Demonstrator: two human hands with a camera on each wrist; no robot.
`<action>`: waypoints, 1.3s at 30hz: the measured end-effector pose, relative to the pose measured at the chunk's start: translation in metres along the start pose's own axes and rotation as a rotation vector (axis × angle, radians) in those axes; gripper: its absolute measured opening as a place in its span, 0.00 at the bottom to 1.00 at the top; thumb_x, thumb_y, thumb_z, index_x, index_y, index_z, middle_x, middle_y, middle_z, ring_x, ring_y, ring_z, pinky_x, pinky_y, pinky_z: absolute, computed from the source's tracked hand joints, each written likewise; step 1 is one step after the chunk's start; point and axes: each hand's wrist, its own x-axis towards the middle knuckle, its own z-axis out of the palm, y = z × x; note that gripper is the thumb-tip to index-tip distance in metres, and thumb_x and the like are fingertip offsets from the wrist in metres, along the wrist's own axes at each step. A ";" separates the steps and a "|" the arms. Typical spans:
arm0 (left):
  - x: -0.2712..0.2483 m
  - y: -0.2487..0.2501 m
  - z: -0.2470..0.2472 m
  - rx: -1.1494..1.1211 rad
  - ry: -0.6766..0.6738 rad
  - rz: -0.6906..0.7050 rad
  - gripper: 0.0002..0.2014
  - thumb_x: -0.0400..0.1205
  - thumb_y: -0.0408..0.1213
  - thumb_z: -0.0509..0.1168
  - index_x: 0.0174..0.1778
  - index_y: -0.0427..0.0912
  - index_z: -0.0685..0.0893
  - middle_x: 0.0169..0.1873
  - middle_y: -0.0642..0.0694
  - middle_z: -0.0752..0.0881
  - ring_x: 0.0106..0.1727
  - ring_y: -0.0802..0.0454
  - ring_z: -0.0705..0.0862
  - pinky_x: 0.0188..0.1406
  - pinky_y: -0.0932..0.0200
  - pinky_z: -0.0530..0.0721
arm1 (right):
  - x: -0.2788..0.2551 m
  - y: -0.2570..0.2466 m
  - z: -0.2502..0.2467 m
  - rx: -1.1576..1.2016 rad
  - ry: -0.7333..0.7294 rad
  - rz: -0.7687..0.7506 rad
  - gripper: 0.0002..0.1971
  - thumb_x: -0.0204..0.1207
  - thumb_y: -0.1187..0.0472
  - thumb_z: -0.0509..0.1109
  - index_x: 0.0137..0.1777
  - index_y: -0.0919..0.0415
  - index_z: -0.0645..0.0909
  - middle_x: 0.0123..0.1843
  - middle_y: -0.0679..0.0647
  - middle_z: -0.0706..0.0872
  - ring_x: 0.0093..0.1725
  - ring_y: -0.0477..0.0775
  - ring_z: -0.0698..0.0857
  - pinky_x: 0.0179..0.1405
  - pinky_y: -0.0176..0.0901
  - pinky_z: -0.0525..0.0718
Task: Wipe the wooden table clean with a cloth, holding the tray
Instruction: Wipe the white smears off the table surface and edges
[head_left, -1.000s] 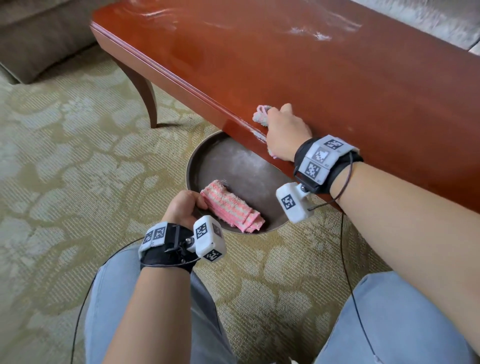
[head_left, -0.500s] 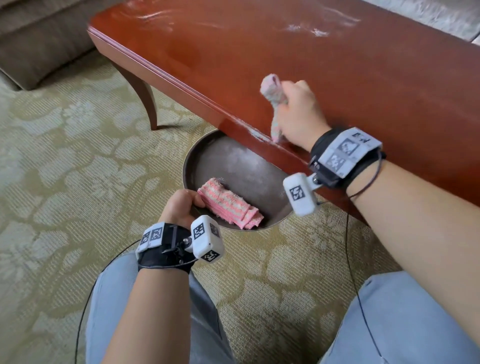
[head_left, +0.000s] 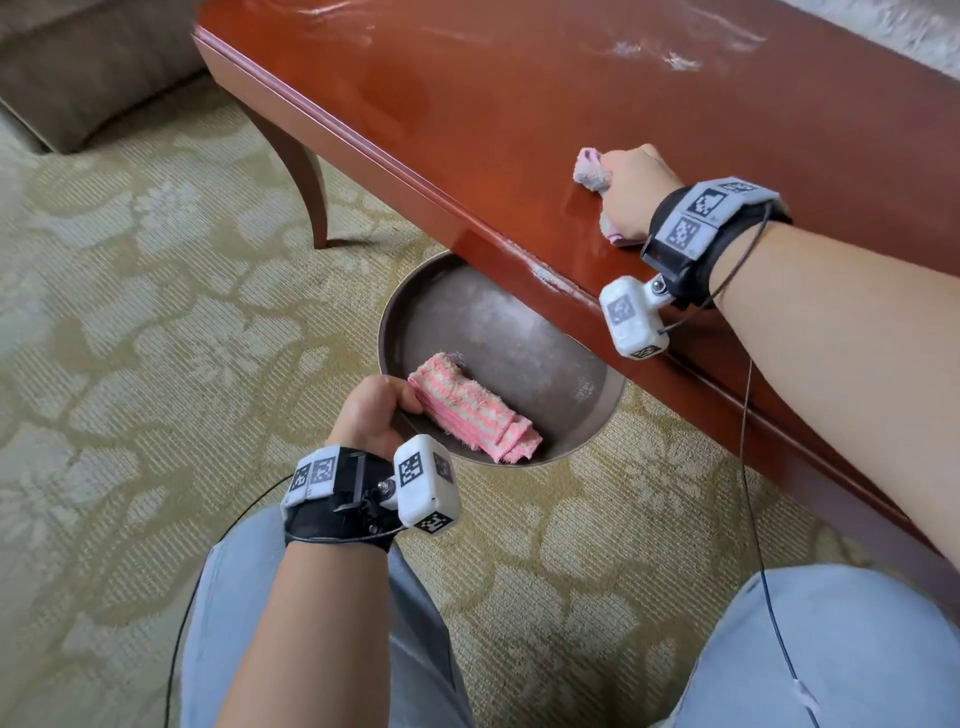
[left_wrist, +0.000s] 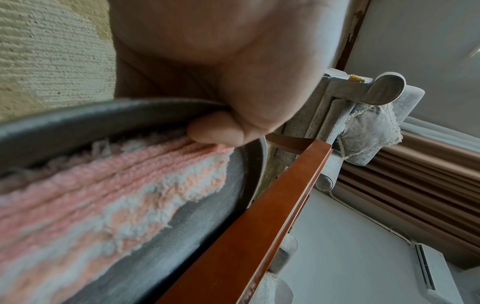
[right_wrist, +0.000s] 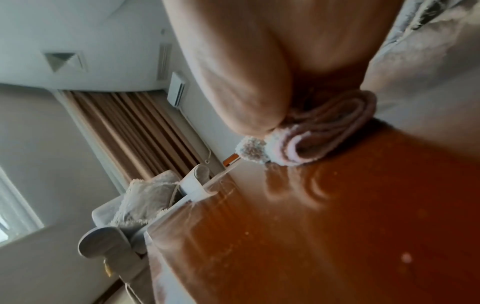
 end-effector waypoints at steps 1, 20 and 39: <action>0.000 0.001 0.000 -0.001 0.007 0.005 0.11 0.61 0.25 0.46 0.35 0.33 0.70 0.23 0.35 0.82 0.24 0.36 0.84 0.25 0.49 0.87 | 0.003 -0.003 0.000 0.012 0.003 0.010 0.14 0.78 0.70 0.63 0.63 0.63 0.77 0.71 0.65 0.72 0.57 0.66 0.79 0.47 0.49 0.75; -0.004 -0.006 -0.003 0.012 0.032 -0.002 0.13 0.62 0.24 0.47 0.39 0.36 0.70 0.29 0.35 0.81 0.29 0.35 0.84 0.22 0.42 0.87 | -0.057 -0.031 0.009 0.231 -0.136 -0.492 0.30 0.72 0.79 0.50 0.59 0.51 0.85 0.55 0.66 0.78 0.44 0.69 0.84 0.42 0.58 0.86; -0.039 -0.026 0.059 0.113 0.101 0.056 0.06 0.63 0.25 0.47 0.31 0.33 0.68 0.13 0.37 0.77 0.10 0.42 0.77 0.08 0.65 0.74 | -0.103 0.135 0.000 0.880 0.409 0.239 0.14 0.77 0.53 0.60 0.41 0.62 0.82 0.38 0.59 0.84 0.40 0.59 0.85 0.40 0.53 0.83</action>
